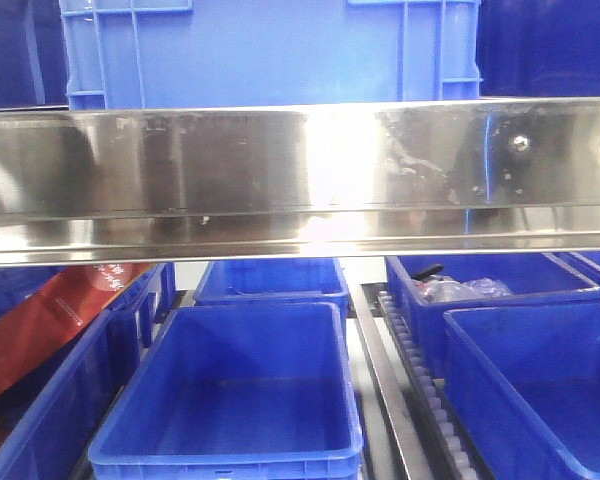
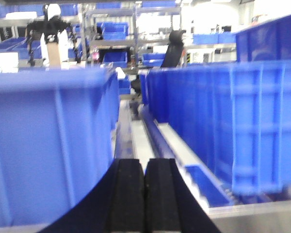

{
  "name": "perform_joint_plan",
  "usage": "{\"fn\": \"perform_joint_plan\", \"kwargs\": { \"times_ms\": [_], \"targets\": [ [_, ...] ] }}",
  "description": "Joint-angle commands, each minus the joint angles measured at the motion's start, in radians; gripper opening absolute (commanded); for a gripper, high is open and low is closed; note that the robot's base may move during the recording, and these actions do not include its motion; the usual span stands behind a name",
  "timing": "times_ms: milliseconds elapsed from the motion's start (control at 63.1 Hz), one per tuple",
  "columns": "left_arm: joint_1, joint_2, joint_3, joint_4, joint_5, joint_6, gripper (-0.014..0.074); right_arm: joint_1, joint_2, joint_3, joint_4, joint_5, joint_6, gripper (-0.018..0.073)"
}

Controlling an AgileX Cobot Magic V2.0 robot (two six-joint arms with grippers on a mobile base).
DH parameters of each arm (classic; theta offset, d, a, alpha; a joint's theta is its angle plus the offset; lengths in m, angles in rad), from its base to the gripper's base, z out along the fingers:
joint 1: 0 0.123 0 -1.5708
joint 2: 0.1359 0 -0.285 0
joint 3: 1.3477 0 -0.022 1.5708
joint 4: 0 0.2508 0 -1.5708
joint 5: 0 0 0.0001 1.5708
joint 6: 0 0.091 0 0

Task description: Place cylindrical capacitor in blue bin on shelf

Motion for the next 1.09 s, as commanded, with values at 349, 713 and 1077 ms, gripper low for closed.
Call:
{"fn": "perform_joint_plan", "kwargs": {
  "times_ms": [349,713,1077],
  "targets": [
    [0.103,-0.299,0.199,0.240,0.100,-0.332,-0.0111,-0.006,-0.004,0.000,-0.005,-0.029,0.000,-0.0154],
    [0.105,-0.299,0.220,0.240,0.068,-0.332,-0.0111,-0.006,-0.004,0.000,-0.005,-0.029,0.000,-0.0154],
    [0.105,-0.299,0.220,0.240,0.064,-0.332,-0.0111,-0.006,-0.004,0.000,-0.005,-0.029,0.000,-0.0154]
  ]
}}
